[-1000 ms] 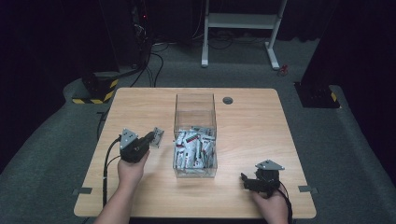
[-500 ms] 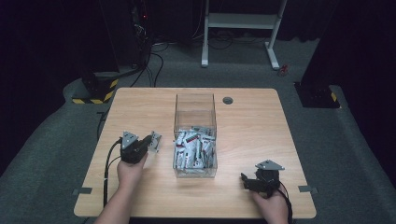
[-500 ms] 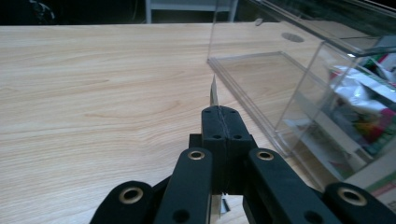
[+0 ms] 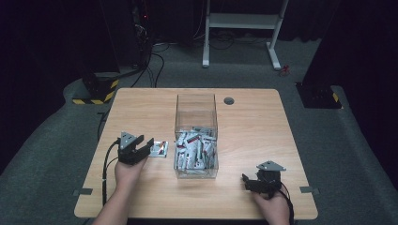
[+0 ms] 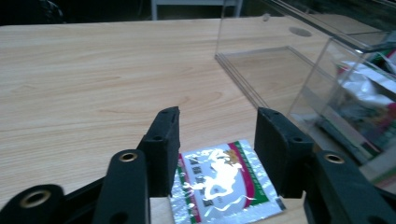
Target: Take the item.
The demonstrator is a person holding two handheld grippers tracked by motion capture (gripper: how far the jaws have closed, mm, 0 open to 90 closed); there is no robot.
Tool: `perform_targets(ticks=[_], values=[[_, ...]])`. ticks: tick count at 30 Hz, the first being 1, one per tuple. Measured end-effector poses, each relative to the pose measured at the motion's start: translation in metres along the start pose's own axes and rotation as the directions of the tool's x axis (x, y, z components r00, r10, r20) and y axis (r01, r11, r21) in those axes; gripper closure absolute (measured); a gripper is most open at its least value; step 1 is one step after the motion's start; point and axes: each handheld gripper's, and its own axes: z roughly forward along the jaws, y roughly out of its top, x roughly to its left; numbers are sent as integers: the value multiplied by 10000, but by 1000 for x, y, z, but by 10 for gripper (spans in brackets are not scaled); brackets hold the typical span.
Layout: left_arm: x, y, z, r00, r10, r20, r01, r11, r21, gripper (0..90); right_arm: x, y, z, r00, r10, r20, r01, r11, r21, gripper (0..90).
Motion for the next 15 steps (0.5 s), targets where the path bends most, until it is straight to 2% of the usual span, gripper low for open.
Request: perform_targets(ticks=[2,8,12,15], values=[[-1,1,-2,9999,102,68,-102,9999,46,452,0,0,0,10000,2,1,-2,10000,-2,119],[-7,-1,-13,9987,6,507,-21,9995,310,365,0,0,0,10000,1,-2,-1,10000,0,119],[-5,-5,-17,9931,-252,1145,194,9985,515,290,0,0,0,10000,0,-1,0,10000,-1,119],[-2,-9,-22,9915,-251,1280,172,9979,624,249,0,0,0,10000,18,-1,-18,10000,-5,119]])
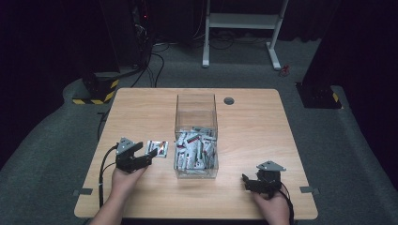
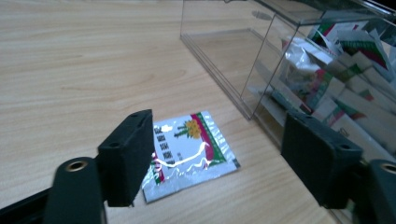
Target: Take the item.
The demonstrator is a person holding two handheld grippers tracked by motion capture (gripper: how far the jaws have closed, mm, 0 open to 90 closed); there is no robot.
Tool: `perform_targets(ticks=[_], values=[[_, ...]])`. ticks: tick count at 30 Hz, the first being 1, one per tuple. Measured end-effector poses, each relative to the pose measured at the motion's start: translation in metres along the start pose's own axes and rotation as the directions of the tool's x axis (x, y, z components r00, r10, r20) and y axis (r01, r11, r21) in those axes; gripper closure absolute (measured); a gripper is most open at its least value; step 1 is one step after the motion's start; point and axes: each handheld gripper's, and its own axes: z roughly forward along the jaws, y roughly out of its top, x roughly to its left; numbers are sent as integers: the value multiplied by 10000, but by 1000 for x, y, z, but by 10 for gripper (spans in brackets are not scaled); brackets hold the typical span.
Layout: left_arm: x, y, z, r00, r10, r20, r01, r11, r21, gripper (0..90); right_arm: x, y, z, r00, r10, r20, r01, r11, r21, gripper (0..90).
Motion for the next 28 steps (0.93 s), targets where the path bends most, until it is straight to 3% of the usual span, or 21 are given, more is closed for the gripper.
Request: perform_targets(ticks=[7,12,16,20,23,28], values=[[4,-22,-4,9998,184,-41,-179,9941,1069,176,0,0,0,10000,-5,-2,5,10000,-2,119],[3,-42,-7,9981,616,-87,-588,9796,1919,155,0,0,0,10000,-3,0,3,10000,-1,119],[-2,-56,-9,9935,1078,-360,-948,9609,2603,149,0,0,0,10000,-1,5,1,10000,-1,119],[-11,-60,-10,9844,1650,-605,-1430,9523,2695,145,0,0,0,10000,40,10,-40,10000,7,119],[-12,-61,-9,9854,1612,-546,-1419,9553,2594,145,1,0,0,10000,55,24,-55,10000,6,120],[-10,-60,-10,9849,1667,-465,-1489,9532,2632,146,1,0,0,10000,61,28,-61,10000,4,120]])
